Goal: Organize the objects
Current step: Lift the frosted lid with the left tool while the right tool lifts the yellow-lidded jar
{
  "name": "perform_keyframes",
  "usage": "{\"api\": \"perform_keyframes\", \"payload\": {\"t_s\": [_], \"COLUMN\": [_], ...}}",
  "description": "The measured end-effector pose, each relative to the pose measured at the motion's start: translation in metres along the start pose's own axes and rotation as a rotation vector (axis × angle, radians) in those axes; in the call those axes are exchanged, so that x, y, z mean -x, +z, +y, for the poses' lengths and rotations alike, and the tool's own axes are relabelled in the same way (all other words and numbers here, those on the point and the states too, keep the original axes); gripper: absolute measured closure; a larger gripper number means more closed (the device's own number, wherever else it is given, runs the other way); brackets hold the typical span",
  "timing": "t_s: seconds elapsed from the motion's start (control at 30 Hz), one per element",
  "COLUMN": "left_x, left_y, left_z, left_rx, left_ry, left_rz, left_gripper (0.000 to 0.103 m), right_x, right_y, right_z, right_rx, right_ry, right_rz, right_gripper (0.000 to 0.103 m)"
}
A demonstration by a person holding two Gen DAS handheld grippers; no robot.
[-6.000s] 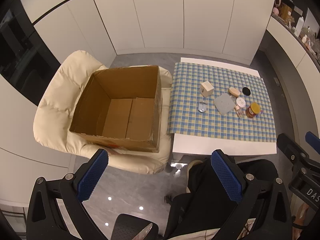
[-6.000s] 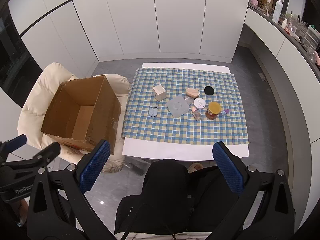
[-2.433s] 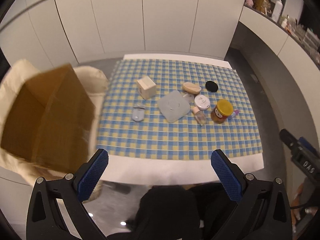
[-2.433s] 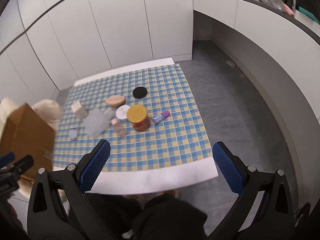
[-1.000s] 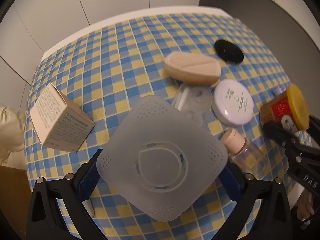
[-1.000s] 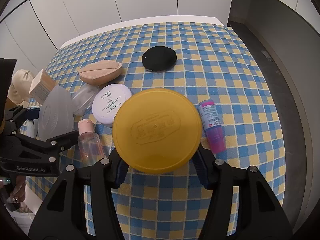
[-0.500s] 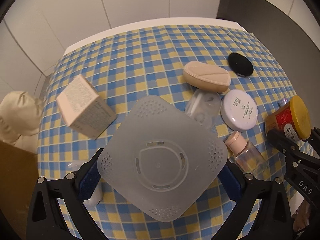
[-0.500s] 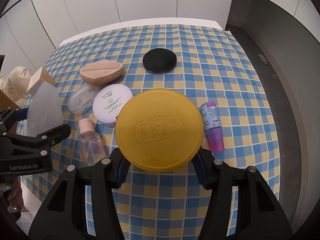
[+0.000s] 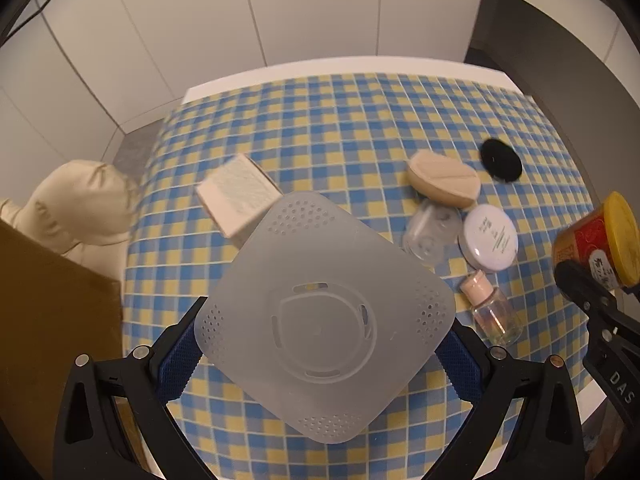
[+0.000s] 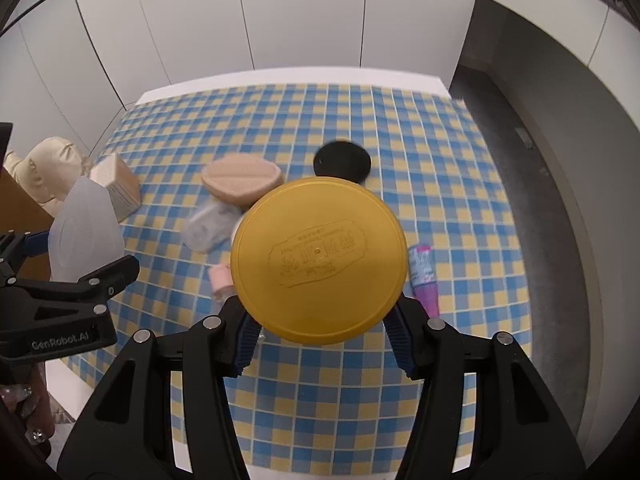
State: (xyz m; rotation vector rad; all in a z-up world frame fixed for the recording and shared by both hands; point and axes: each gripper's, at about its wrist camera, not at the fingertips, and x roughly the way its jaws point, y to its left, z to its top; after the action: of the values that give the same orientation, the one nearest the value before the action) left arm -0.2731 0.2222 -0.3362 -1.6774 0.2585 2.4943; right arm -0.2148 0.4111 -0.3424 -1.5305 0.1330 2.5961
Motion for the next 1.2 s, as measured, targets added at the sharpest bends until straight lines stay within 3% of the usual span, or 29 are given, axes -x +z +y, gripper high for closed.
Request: {"api": "perform_keyframes", "payload": {"t_s": [0.57, 1.03, 1.2], "left_x": [0.081, 0.175, 0.201], "left_y": [0.03, 0.074, 0.084], "left_z": [0.022, 0.049, 0.052], "left_rx": [0.085, 0.192, 0.208], "left_ry": [0.057, 0.09, 0.092], "left_rz": [-0.038, -0.123, -0.138], "left_gripper": [0.002, 0.001, 0.001], "right_x": [0.075, 0.166, 0.196], "right_y": [0.051, 0.11, 0.123], "right_z": [0.008, 0.003, -0.002], "right_rx": [0.015, 0.008, -0.005], "right_ry": [-0.039, -0.033, 0.027], "right_rz": [0.001, -0.109, -0.133], "right_gripper": [0.046, 0.046, 0.046]}}
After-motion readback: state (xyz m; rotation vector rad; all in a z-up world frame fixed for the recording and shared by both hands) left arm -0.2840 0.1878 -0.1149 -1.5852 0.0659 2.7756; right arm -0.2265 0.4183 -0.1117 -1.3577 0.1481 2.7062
